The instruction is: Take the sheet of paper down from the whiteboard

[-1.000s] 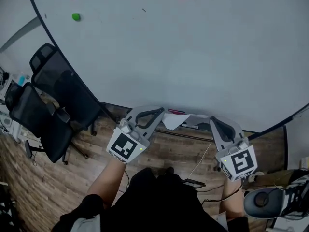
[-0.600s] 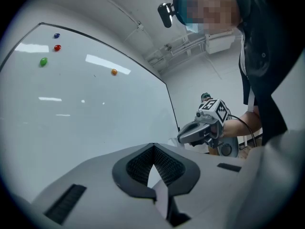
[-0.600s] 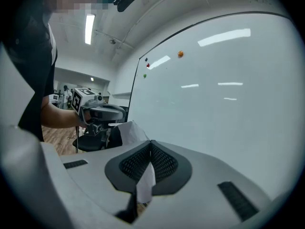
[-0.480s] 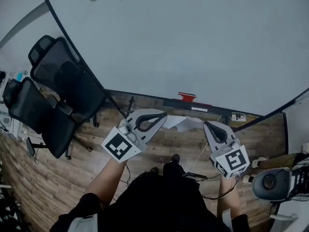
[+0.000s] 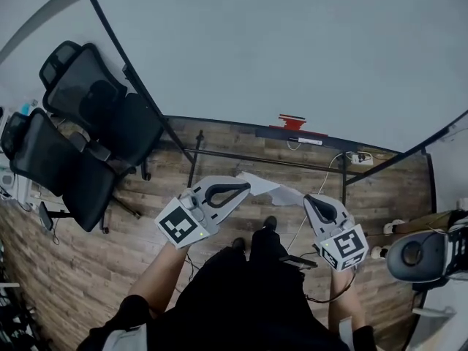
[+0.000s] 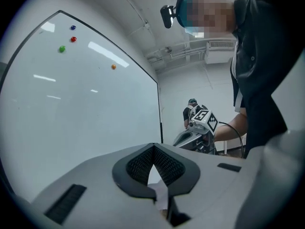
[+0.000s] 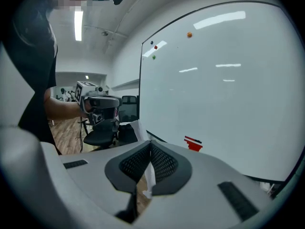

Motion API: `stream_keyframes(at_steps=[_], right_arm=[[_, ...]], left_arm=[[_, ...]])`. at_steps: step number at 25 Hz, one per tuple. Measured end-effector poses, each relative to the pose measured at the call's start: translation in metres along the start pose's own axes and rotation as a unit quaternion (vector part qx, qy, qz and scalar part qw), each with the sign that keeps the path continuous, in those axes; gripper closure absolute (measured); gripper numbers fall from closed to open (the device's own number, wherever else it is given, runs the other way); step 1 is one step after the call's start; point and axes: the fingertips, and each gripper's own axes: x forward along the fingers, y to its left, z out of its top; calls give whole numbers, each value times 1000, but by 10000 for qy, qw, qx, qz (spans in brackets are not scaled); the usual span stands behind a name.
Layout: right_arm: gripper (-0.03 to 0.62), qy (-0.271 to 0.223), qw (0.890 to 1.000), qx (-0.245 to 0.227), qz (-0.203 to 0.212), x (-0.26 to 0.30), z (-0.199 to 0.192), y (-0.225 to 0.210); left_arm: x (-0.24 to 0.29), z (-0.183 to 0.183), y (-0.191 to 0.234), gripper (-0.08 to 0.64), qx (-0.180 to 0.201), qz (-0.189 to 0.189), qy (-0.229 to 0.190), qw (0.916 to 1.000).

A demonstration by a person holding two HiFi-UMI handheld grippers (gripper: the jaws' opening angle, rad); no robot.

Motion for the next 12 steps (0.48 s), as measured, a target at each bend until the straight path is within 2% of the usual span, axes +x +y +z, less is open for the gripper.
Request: stream_keyframes(at_steps=[3, 7, 12], right_arm=[[575, 130, 9998, -11, 172, -1, -16, 14], [575, 136, 9994, 202, 259, -3, -28, 24], [575, 75, 9988, 394, 279, -5, -38, 28]], left_arm=[[-3, -16, -17, 548, -92, -180, 24, 9998], [-10, -30, -25, 548, -326, -166, 98, 9993], [-6, -32, -36, 548, -312, -233, 134, 9992]])
